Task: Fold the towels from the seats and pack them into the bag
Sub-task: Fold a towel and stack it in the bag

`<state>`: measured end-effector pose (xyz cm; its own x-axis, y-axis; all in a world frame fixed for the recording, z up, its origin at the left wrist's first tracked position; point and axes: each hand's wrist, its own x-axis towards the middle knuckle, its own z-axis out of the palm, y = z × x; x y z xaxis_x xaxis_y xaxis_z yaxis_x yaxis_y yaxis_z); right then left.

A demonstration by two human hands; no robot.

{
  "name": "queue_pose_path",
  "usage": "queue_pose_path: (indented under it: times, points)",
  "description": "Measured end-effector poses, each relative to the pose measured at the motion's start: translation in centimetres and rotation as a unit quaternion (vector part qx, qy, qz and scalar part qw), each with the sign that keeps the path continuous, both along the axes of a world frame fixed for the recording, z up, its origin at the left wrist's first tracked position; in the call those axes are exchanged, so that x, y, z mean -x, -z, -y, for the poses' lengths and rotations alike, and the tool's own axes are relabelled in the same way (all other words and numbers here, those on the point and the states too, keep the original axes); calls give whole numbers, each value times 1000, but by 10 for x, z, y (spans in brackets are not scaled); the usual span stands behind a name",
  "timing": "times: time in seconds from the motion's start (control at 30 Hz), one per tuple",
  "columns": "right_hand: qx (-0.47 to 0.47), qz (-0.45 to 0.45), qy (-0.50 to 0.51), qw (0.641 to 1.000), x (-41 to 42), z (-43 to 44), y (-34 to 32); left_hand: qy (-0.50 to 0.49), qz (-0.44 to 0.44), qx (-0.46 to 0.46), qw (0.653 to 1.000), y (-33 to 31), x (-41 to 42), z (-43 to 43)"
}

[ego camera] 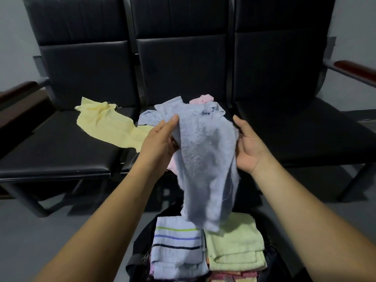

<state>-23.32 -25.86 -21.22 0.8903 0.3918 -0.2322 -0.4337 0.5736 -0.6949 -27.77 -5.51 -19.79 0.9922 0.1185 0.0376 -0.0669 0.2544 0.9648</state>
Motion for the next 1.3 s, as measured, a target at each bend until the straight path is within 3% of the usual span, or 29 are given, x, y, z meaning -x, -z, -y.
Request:
queue_pose_path:
  times: [0.17, 0.3, 0.4, 0.53, 0.67, 0.87, 0.97, 1.1, 1.2, 1.3]
  points:
    - [149, 49, -133, 979, -1, 0, 4, -23, 17, -22, 999, -4, 3, -3]
    - [171, 61, -19, 983, -9, 5, -3, -40, 58, -205, 976, -7, 6, -18]
    - [149, 67, 46, 986, -11, 5, -8, -45, 51, -239, 969, -10, 7, -23]
    - [127, 71, 49, 988, -4, 0, -14, -61, 8, -175, 983, -5, 3, -26]
    - [47, 67, -29, 996, 1, 10, -23, 23, 20, -121, 992, -7, 2, -32]
    - [212, 134, 12, 968, -3, 17, -21, 6, 70, -226, 972, -8, 0, -40]
    - [239, 147, 50, 959, -1, 14, -22, -19, 65, -227, 971, -11, 3, -36]
    - [132, 90, 72, 984, -1, 9, -26, -37, 53, -173, 983, -12, 3, -31]
    - [40, 56, 27, 997, 0, 8, -31, -37, 45, -129, 990, -12, 2, -32]
    - [73, 93, 28, 993, -1, 9, -31, -27, 62, -158, 985, -11, 1, -36]
